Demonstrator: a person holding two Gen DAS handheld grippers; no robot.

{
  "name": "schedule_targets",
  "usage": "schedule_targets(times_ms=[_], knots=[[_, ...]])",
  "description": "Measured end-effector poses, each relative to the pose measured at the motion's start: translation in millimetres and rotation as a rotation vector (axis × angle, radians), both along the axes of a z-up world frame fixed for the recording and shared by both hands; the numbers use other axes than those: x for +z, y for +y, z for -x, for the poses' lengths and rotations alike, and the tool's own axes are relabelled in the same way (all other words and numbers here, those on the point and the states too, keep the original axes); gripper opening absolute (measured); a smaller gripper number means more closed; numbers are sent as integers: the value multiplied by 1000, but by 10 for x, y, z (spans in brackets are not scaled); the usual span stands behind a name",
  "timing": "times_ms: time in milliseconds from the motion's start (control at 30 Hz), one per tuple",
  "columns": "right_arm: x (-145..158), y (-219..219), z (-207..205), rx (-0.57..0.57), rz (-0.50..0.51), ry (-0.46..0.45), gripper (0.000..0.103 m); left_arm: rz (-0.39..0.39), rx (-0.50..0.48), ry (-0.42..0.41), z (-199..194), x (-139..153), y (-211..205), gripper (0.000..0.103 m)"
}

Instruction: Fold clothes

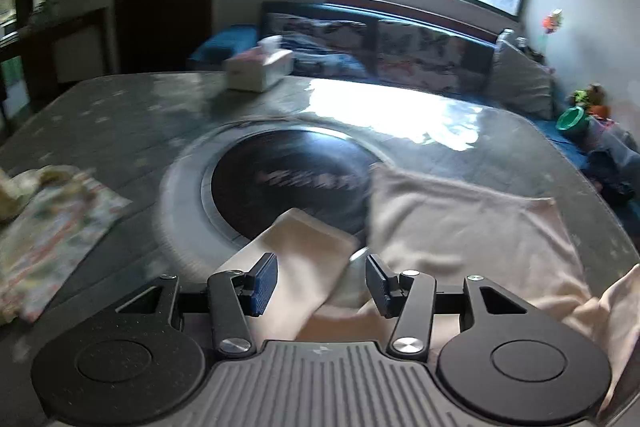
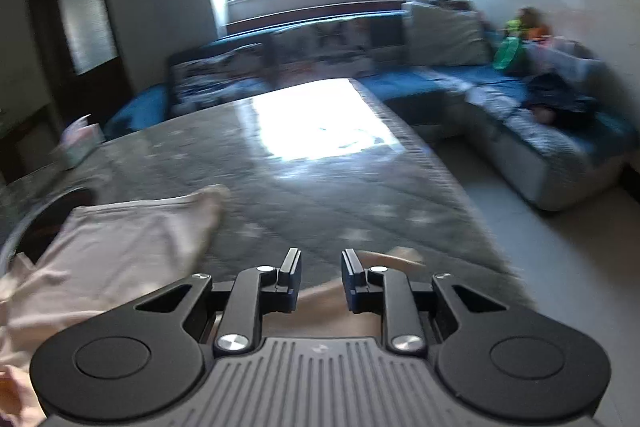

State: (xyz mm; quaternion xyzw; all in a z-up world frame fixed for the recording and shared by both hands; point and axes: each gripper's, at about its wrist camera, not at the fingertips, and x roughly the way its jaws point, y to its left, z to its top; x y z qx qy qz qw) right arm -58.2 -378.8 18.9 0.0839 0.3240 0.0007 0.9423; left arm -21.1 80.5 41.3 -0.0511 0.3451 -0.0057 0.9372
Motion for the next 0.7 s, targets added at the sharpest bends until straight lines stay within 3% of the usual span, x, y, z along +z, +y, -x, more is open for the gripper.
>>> schedule_targets(times_ms=[233,533,667,700], knots=[[-143,460,-462,175,-20,54,23,-54,-59,37,-741,-211,-295,55],[-292,672,-1075,243,-1,118,26,-108,-96,77,-1346,-523,-473,57],[-339,681,-1230,246,9,129,26,-86,-114,90,-1483,-594,-450,45],[-343,688,-1261,251,10,128,26,-80,-125,85,-1494,-596,-446,36]])
